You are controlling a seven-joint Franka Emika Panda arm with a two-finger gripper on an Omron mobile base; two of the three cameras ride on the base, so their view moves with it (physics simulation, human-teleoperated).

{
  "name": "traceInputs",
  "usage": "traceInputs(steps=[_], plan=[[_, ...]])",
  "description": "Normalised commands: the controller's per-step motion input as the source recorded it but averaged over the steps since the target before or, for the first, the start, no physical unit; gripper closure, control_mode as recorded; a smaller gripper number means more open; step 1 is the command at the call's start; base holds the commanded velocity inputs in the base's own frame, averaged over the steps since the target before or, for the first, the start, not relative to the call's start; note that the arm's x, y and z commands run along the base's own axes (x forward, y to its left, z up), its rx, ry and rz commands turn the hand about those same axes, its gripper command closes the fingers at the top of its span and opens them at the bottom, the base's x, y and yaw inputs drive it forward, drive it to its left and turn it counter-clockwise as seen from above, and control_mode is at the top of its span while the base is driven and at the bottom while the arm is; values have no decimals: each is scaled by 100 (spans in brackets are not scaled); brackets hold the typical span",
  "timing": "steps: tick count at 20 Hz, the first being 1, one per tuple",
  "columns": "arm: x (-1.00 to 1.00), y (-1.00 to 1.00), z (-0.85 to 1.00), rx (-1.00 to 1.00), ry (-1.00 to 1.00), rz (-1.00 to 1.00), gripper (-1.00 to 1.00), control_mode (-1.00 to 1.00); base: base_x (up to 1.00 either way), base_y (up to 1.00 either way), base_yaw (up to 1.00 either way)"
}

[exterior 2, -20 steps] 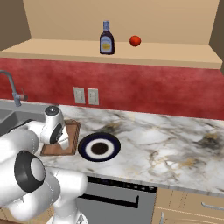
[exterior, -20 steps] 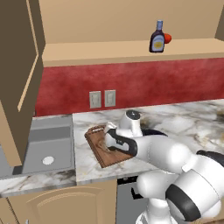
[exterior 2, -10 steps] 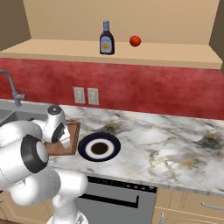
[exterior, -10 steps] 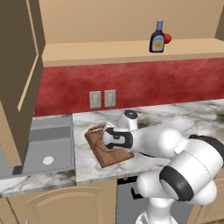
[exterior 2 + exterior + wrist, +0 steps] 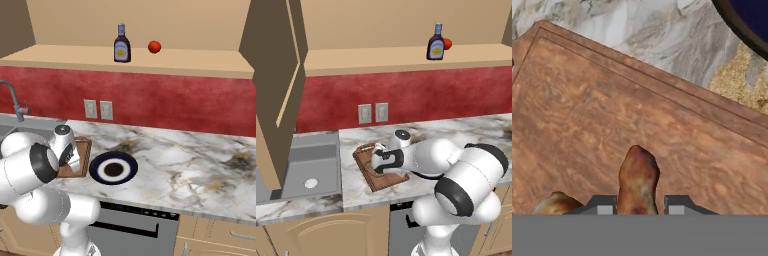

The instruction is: Pick the chicken drumstick from the plate and place it on the cutting board. Then pick the condiment bottle from the cabinet and place it next to the cutting board.

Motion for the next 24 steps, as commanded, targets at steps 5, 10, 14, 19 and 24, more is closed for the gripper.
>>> traceInputs(steps=[5, 10, 14, 19, 24], plan=[[15, 0, -8, 0, 0, 0, 100, -100, 0, 0, 0], [19, 0, -7, 0, 0, 0, 100, -100, 0, 0, 0], [14, 0, -10, 0, 0, 0, 100, -100, 0, 0, 0], [6, 0, -18, 0, 0, 0, 100, -100, 0, 0, 0], [0, 0, -16, 0, 0, 0, -100, -100, 0, 0, 0]])
